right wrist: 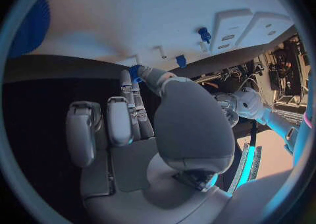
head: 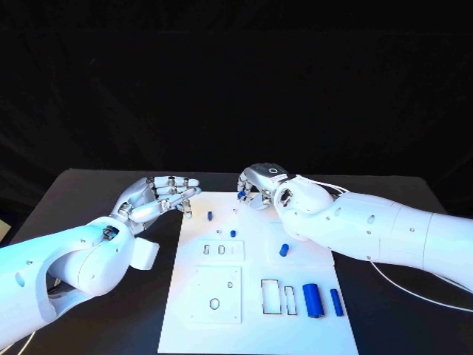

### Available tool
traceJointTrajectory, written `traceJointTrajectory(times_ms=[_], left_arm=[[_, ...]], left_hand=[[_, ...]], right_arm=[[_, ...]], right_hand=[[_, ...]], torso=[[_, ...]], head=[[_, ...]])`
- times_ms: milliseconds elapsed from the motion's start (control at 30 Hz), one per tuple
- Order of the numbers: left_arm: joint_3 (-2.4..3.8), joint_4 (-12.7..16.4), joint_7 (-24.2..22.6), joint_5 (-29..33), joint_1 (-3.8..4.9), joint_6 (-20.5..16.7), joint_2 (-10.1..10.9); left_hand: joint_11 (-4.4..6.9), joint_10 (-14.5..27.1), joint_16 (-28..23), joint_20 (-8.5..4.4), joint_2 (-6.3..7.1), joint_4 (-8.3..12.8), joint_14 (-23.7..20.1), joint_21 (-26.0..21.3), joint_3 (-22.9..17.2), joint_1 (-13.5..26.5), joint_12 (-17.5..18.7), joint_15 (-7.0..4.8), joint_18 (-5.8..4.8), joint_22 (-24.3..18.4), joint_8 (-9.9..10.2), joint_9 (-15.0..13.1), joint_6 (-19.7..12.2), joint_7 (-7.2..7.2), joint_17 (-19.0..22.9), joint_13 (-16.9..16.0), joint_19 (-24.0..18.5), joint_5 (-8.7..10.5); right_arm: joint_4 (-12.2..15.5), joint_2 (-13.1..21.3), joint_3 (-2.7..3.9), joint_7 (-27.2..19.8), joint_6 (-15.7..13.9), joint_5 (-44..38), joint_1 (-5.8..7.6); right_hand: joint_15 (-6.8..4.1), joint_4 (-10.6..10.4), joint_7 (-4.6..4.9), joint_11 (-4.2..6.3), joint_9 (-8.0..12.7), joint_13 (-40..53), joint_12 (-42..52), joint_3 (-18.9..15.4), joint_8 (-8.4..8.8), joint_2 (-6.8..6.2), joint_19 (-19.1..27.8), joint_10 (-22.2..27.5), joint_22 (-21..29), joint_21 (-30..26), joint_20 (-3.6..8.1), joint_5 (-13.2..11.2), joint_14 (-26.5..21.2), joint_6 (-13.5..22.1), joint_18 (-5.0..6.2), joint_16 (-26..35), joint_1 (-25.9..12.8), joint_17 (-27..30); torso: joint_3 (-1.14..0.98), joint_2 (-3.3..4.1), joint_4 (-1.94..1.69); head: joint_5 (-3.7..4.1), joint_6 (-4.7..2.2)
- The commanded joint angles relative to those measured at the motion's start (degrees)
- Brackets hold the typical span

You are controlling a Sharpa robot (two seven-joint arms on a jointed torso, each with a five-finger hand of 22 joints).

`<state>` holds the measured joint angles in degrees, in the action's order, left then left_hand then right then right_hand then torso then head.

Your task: Assemble the parts on the task board

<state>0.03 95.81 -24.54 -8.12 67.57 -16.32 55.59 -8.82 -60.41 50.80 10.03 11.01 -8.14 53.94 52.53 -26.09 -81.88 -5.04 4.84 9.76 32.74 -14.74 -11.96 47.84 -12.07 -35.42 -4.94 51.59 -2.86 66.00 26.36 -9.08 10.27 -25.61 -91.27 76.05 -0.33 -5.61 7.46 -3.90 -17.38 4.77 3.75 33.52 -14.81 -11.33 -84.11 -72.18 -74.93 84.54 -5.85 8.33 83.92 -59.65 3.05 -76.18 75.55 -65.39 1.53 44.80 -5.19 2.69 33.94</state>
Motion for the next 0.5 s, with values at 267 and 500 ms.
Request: traceJointTrajectory(times_ms=[267, 500], left_arm=[[0.05, 0.11, -0.21, 0.25, 0.21, 0.94, -0.1], [0.05, 0.06, -0.17, 0.25, 0.24, 0.92, -0.09]], left_hand=[[0.05, 0.52, 0.27, 0.16, -0.09, 0.04, -0.18, 0.32, -0.32, -0.35, 0.27, -0.03, 0.74, 0.05, 0.34, -0.1, -0.48, -0.08, 0.05, 0.04, -0.36, -0.07], [0.05, 0.52, 0.27, 0.16, -0.09, 0.04, -0.18, 0.32, -0.32, -0.35, 0.27, -0.03, 0.74, 0.05, 0.34, -0.1, -0.48, -0.08, 0.05, 0.04, -0.36, -0.07]], right_arm=[[-0.34, -0.4, -0.03, -0.35, 2.65, -0.17, -0.14], [-0.53, -0.66, -0.04, -0.34, 2.59, -0.11, -0.19]], right_hand=[[-0.27, -0.28, 0.17, -0.05, -0.2, 0.08, -0.07, 0.12, -0.19, 0.2, -1.21, -0.37, -6.88, 0.24, 0.38, 0.22, 1.88, -0.35, -1.11, -0.22, -0.32, 0.13], [-0.25, -0.33, 0.17, -0.06, -0.25, 0.07, -0.09, 0.08, -0.19, 0.11, -1.1, -0.35, -6.7, 0.12, 0.37, 0.21, 1.85, -0.29, -1.07, -0.18, -0.42, 0.25]], torso=[[0.04, 0.08, -0.08], [0.04, 0.11, -0.12]], head=[[-0.01, 0.04], [0.0, 0.0]])
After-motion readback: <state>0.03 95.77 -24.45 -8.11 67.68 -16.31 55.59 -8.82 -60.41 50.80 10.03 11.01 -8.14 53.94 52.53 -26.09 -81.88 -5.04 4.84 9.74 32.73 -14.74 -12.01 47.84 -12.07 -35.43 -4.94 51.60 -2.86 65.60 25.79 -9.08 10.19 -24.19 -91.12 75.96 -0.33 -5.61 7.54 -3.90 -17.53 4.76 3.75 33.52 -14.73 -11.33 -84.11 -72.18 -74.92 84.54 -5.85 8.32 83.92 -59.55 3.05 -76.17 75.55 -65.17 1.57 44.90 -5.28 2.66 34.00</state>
